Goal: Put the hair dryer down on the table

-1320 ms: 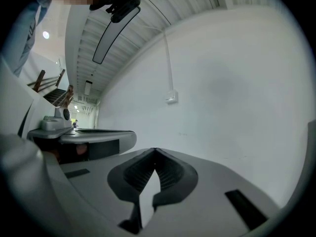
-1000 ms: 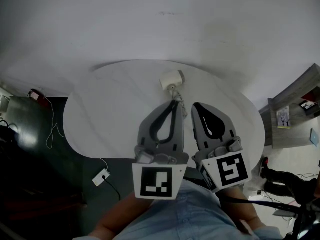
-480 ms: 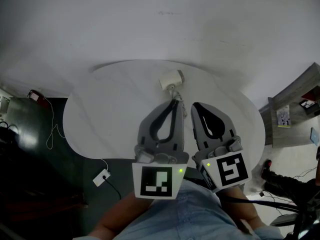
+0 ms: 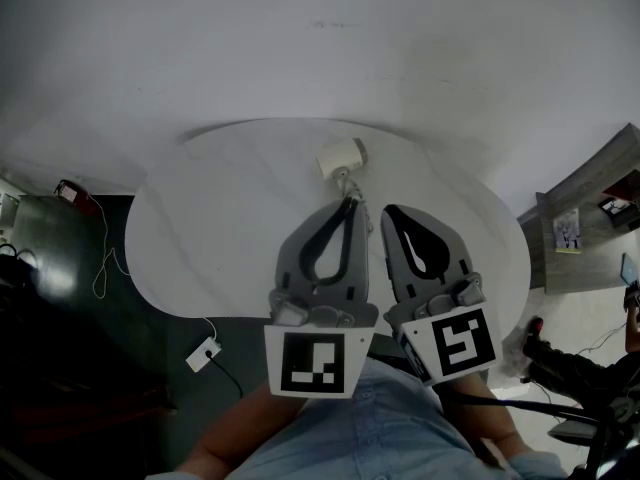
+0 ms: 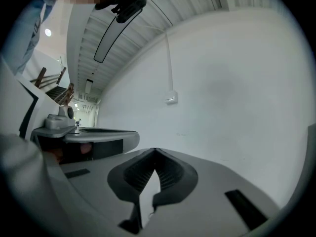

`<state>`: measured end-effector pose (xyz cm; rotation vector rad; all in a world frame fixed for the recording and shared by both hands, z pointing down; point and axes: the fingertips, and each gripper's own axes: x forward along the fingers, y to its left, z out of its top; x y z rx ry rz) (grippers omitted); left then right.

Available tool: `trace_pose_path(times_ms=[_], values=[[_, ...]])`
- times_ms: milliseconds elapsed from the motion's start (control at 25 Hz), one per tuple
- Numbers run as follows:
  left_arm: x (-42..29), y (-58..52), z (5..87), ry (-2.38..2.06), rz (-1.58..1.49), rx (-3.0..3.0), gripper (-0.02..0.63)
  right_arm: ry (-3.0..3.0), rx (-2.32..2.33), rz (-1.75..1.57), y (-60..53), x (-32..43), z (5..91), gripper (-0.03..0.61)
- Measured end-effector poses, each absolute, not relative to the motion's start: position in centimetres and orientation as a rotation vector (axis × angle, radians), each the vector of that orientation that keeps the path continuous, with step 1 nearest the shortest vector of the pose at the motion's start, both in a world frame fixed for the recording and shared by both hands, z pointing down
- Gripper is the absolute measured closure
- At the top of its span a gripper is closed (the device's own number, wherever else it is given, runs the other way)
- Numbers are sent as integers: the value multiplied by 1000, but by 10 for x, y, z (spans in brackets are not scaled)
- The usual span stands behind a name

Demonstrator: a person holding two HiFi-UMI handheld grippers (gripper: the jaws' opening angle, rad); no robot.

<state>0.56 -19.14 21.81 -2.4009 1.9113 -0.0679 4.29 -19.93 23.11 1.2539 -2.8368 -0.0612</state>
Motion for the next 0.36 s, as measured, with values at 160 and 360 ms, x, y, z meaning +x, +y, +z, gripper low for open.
trace_pose_path(times_ms=[160,360], values=[[6,-193,217,1911,-58,-2403,601,-2843,1253,-68,-200,43,230,568],[8,-195,218,1913,-54,-2409,601,-2841,1255,-75,-203,45,231,568]])
